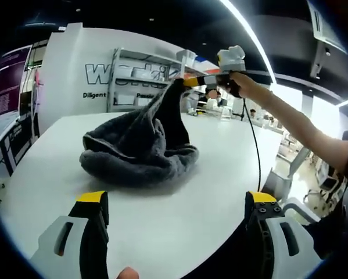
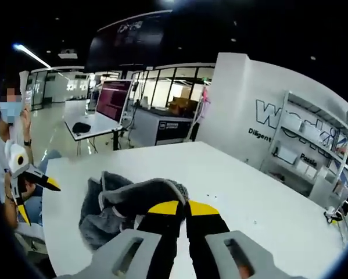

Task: Open the folded towel by lifting each exposed corner and separating the folded layers until the towel lies flat within the target outline without major curled edges

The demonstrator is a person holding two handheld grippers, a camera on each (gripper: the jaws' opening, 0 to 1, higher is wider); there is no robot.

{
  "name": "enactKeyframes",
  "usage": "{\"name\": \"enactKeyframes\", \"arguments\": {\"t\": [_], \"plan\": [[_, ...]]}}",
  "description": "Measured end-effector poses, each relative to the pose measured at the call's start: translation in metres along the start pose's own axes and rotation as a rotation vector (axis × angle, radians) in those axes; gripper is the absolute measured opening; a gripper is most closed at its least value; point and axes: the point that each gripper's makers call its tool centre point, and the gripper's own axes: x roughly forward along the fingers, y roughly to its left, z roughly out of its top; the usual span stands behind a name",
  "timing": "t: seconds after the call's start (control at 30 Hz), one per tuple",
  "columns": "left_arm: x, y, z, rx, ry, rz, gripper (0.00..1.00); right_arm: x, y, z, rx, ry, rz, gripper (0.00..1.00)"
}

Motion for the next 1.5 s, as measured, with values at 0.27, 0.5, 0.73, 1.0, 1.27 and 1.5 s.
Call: {"name": "enactKeyframes", "arguments": {"t": [0.27, 0.5, 0.73, 1.0, 1.27, 1.5], "plan": [[0.000, -0.002, 0.000, -0.004, -0.006, -0.012, 0.96, -0.011, -0.028, -0.022, 0.031, 0.058, -0.063, 0.00], [-0.003, 0.003, 0.000, -0.014, -0.008, 0.002, 0.96, -0.029, -0.056, -0.059, 0.039, 0.112, -0.115, 0.00], [-0.002, 0.001, -0.001, -0.011, -0.003, -0.005, 0.96, -0.044, -0.079, -0.134, 0.072, 0.235, -0.165, 0.00], [-0.004, 0.002, -0.001, -0.015, -0.007, 0.003, 0.95, -0.065, -0.078, -0.220, 0.090, 0.382, -0.150, 0.00], [-0.001, -0.001, -0.003, -0.009, 0.006, -0.006, 0.95, -0.065, -0.070, -0.250, 0.104, 0.421, -0.108, 0.00], [-0.001, -0.001, -0.005, -0.006, 0.016, -0.005, 0.95, -0.060, -0.059, -0.266, 0.055, 0.475, -0.067, 0.01]]}}
